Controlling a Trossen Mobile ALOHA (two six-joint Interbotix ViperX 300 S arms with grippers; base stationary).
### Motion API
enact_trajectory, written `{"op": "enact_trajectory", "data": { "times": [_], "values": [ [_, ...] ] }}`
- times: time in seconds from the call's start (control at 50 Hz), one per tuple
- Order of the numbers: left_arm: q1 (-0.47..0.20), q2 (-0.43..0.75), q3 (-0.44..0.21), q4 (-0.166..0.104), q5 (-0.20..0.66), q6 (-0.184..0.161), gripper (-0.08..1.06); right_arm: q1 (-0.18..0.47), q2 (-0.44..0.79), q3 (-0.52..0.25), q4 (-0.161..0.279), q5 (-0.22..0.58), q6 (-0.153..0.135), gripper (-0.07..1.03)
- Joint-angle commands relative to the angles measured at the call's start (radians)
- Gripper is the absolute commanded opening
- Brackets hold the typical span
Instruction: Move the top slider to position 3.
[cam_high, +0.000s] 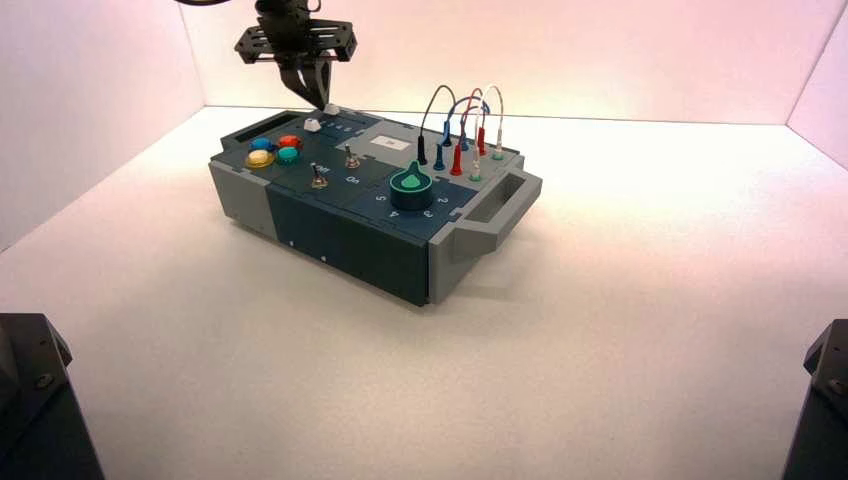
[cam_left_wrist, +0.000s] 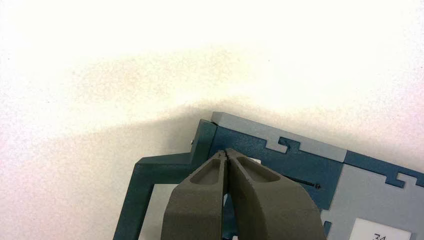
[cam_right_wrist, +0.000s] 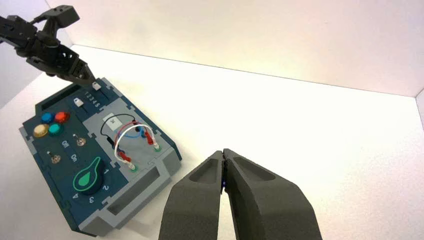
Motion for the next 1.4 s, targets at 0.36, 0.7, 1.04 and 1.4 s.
{"op": "enact_trajectory", "data": {
  "times": [0.36,0.7,1.04,1.4],
  "values": [
    [-0.026,-0.052,-0.011,0.0,0.002,0.009,-0.03,0.0,0.011,-0.015,-0.002,-0.011,0.003,-0.02],
    [-0.029,-0.052,-0.009,-0.002,0.009,0.009,-0.03,0.0,0.011,-0.015,-0.002,-0.011,0.003,-0.02],
    [-0.037,-0.054,-0.011,-0.003,0.012,0.011,-0.03,0.0,0.011,-0.017,-0.002,-0.011,0.003,-0.02],
    [-0.041,-0.054,-0.011,-0.003,0.011,0.009,-0.03,0.0,0.011,-0.015,-0.002,-0.011,0.002,-0.02]
  ]
}}
